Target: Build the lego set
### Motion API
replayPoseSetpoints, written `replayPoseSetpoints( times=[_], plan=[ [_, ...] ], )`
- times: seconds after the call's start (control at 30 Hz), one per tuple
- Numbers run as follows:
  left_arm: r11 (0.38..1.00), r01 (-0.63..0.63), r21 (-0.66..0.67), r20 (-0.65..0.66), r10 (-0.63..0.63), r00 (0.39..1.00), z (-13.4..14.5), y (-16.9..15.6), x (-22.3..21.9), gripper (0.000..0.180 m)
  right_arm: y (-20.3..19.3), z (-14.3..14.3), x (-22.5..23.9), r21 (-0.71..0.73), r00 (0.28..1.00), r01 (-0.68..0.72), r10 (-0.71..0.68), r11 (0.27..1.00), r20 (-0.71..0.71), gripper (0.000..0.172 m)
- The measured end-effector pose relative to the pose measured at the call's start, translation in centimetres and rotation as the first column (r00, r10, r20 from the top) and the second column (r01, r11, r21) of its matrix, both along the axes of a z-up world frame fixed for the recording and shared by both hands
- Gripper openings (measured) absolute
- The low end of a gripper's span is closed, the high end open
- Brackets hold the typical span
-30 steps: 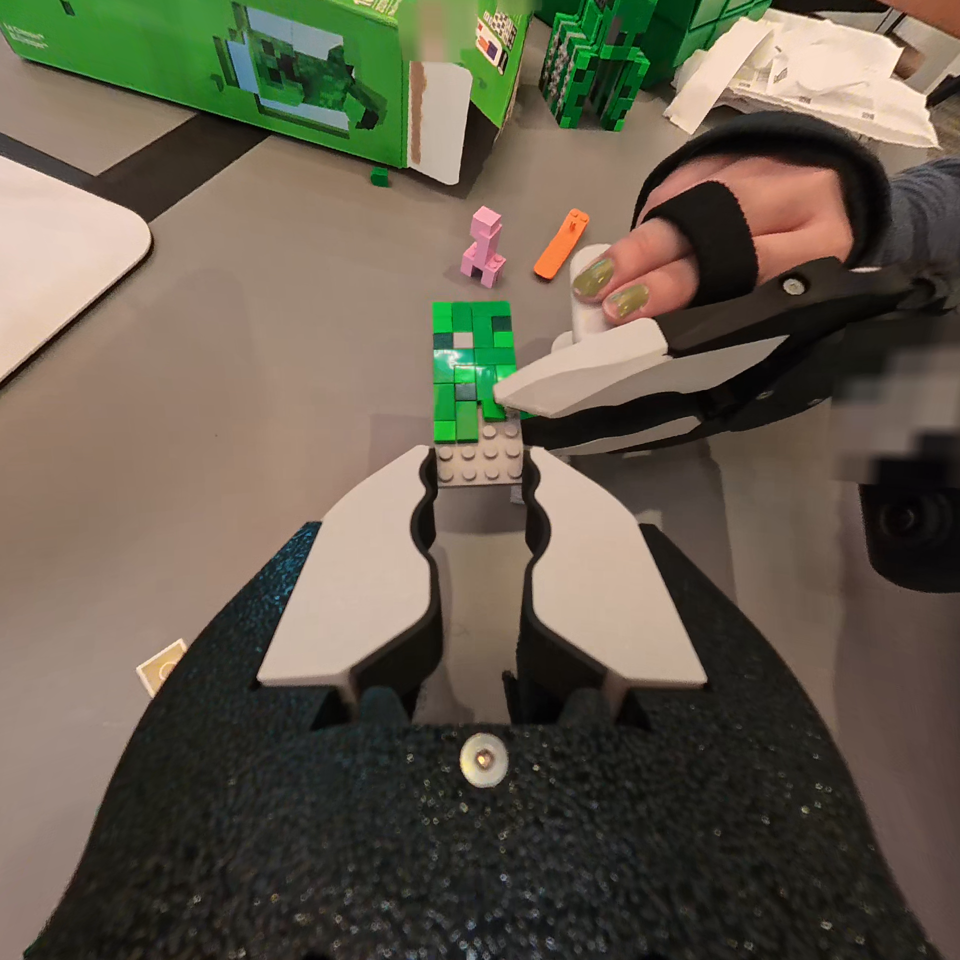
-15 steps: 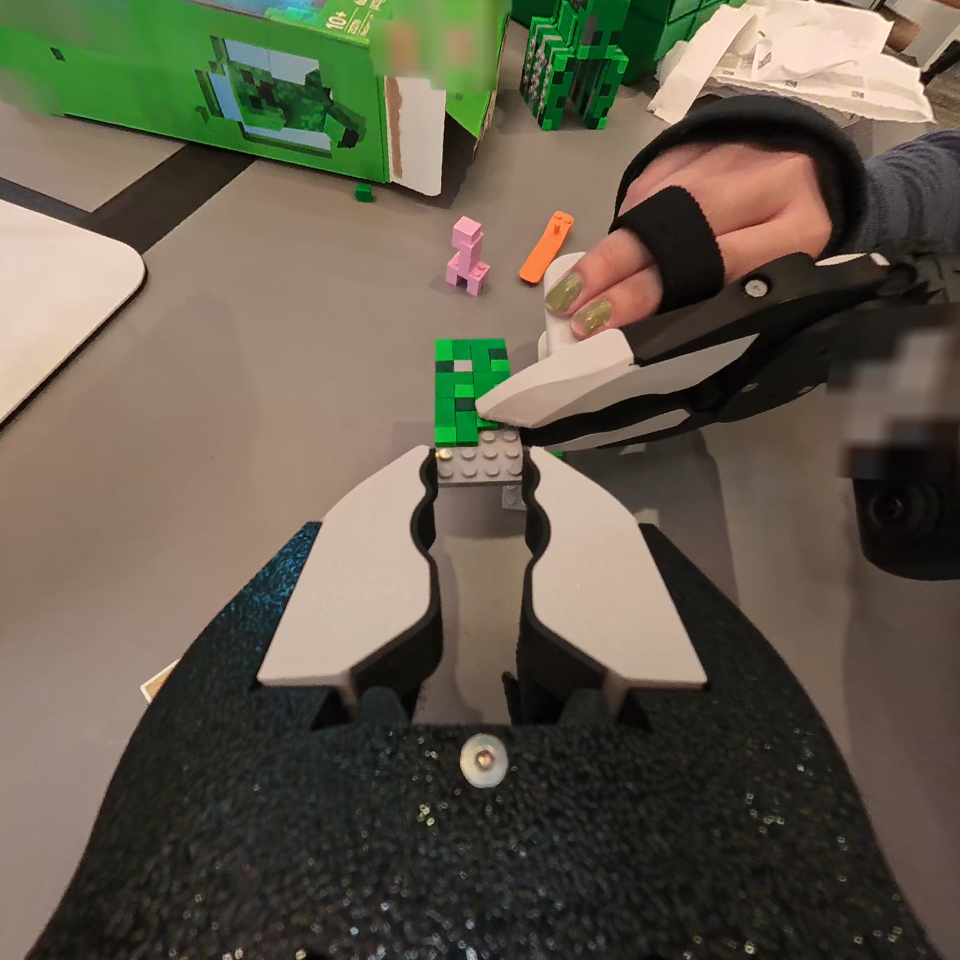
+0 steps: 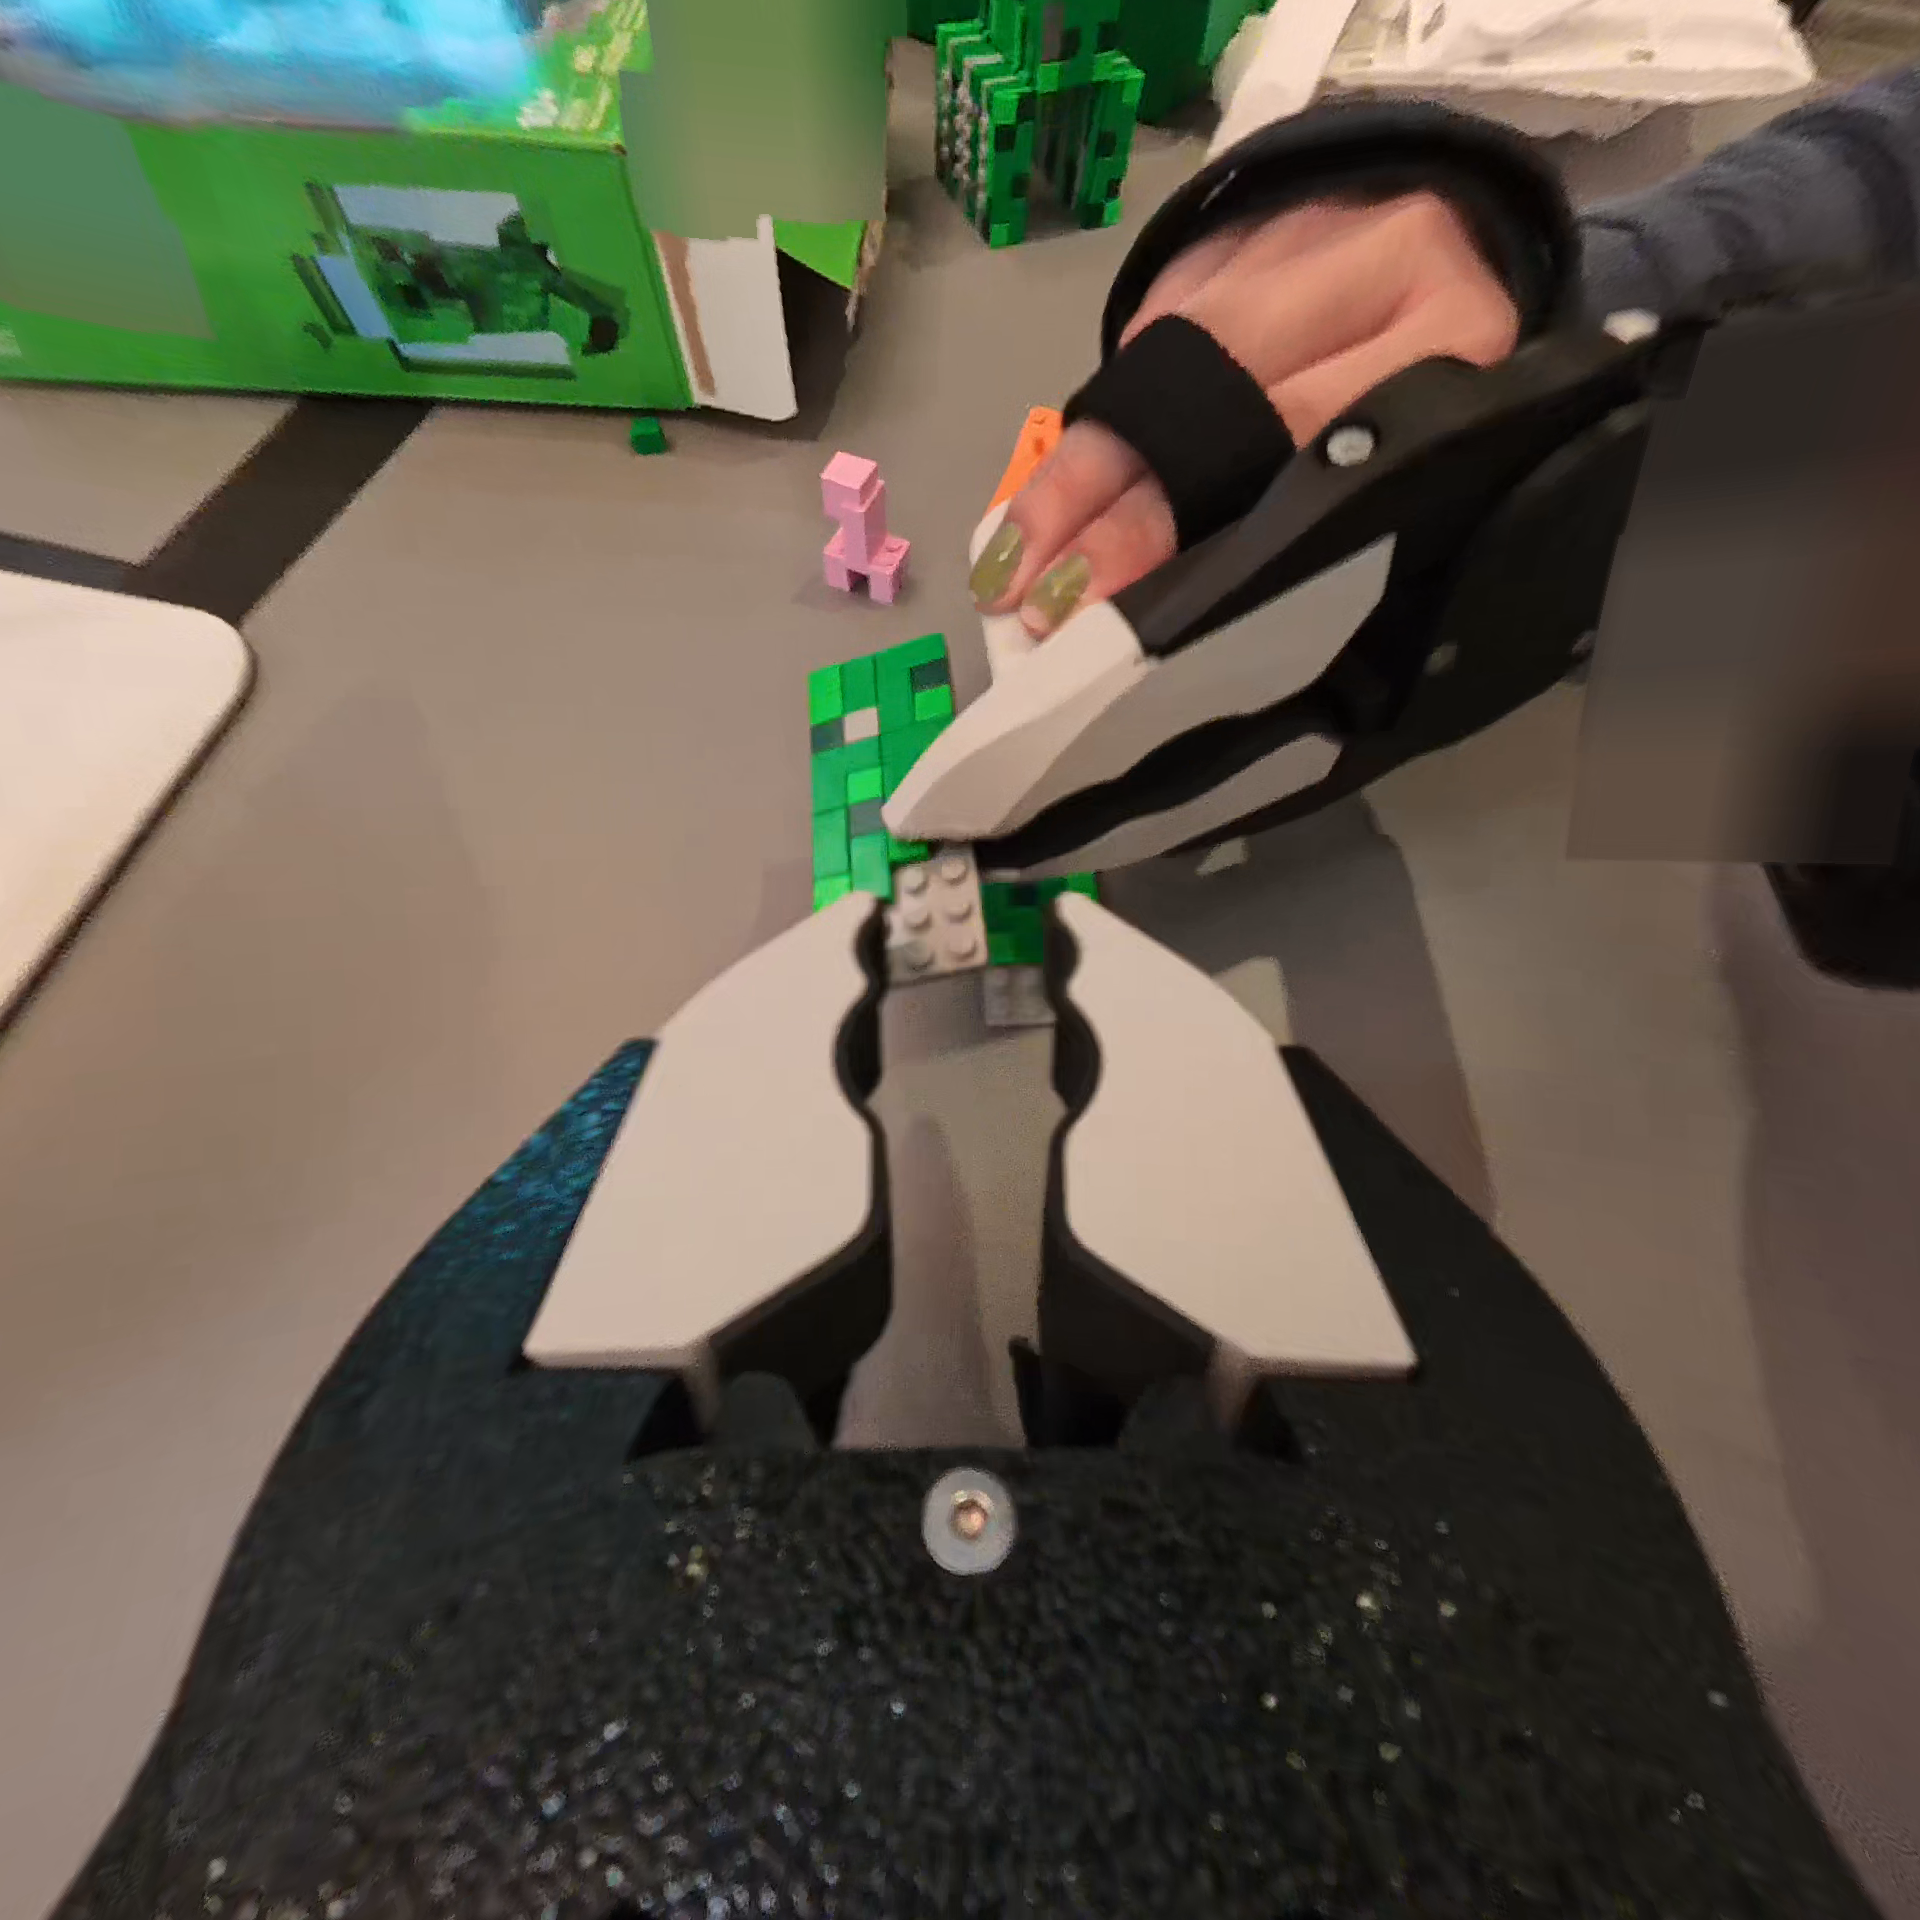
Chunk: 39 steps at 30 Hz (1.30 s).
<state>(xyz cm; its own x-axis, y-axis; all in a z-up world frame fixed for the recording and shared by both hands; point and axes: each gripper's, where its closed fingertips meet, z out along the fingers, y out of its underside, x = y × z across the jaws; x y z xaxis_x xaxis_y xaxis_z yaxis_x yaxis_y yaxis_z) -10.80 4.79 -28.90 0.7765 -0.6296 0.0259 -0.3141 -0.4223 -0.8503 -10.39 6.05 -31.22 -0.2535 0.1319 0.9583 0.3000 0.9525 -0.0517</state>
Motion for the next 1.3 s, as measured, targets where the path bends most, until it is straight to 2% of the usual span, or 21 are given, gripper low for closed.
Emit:
replayPoseSetpoints(
  times=[0.1, 0.2, 0.3, 0.37, 0.4, 0.6, 0.83, 1.0, 1.1, 1.13, 1.17, 1.2, 1.23, 1.3],
  plan=[
    [0.985, 0.05, 0.164, -0.155, -0.024, 0.988, 0.7, -0.1, -0.6, 0.042, 0.6, 0.9, 0.5, -0.084, 1.0, 0.006, -0.008, 0.996, -0.02, 0.006],
    [0.926, 0.122, 0.357, -0.403, 0.035, 0.914, 1.4, 0.2, -0.8, 0.037, 0.3, 2.0, 1.1, -0.199, 0.999, -0.041, 0.038, 0.979, -0.018, 0.006],
    [0.889, 0.195, 0.414, -0.517, 0.053, 0.854, 1.3, 0.3, 0.3, 0.025, -0.9, 2.8, 1.4, -0.284, 0.994, -0.106, 0.103, 0.953, -0.028, 0.006],
    [0.867, 0.209, 0.453, -0.542, 0.082, 0.836, 1.7, 0.3, 0.6, 0.009, -1.5, 3.1, 1.7, -0.316, 0.991, -0.133, 0.133, 0.939, -0.02, 0.006],
    [0.851, 0.228, 0.473, -0.554, 0.086, 0.828, 2.0, 0.1, 0.8, 0.007, -1.7, 3.2, 1.8, -0.33, 0.989, -0.147, 0.148, 0.933, -0.024, 0.006],
    [0.809, 0.316, 0.497, -0.63, 0.086, 0.772, 2.3, -0.4, 1.6, 0.005, -2.3, 3.7, 2.6, -0.381, 0.978, -0.178, 0.207, 0.907, 0.038, 0.006],
    [0.796, 0.353, 0.492, -0.64, 0.056, 0.767, 2.0, -0.6, 2.5, 0.005, -2.7, 3.7, 3.5, -0.452, 0.954, -0.161, 0.256, 0.878, 0.157, 0.006],
    [0.779, 0.38, 0.498, -0.622, 0.016, 0.783, 1.6, -1.0, 3.3, 0.005, -3.0, 3.5, 4.0, -0.574, 0.926, -0.161, 0.324, 0.803, 0.194, 0.006],
    [0.812, 0.336, 0.477, -0.558, -0.015, 0.83, 1.0, -0.8, 3.2, 0.006, -2.5, 2.9, 3.5, -0.59, 0.926, -0.129, 0.309, 0.797, 0.215, 0.006],
    [0.829, 0.285, 0.481, -0.52, 0.008, 0.854, 0.9, -0.4, 2.8, 0.006, -2.0, 2.8, 3.0, -0.576, 0.939, -0.125, 0.284, 0.808, 0.194, 0.006],
    [0.844, 0.216, 0.49, -0.481, 0.055, 0.875, 0.9, 0.2, 2.0, 0.007, -1.2, 2.7, 2.3, -0.55, 0.957, -0.111, 0.239, 0.828, 0.166, 0.006],
    [0.867, 0.164, 0.47, -0.471, 0.089, 0.878, 0.4, 0.5, 1.2, 0.015, 0.0, 2.0, 1.5, -0.502, 0.969, -0.056, 0.169, 0.863, 0.182, 0.006],
    [0.885, 0.105, 0.454, -0.47, 0.138, 0.872, 0.0, 0.6, 0.0, 0.012, 1.3, 0.7, 1.1, -0.443, 0.965, 0.016, 0.101, 0.897, 0.241, 0.006],
    [0.881, -0.038, 0.472, -0.452, 0.279, 0.847, 0.0, 0.6, -2.5, 0.005, 2.9, -1.1, 0.0, -0.36, 0.957, 0.08, 0.029, 0.93, 0.289, 0.006]
  ],
)
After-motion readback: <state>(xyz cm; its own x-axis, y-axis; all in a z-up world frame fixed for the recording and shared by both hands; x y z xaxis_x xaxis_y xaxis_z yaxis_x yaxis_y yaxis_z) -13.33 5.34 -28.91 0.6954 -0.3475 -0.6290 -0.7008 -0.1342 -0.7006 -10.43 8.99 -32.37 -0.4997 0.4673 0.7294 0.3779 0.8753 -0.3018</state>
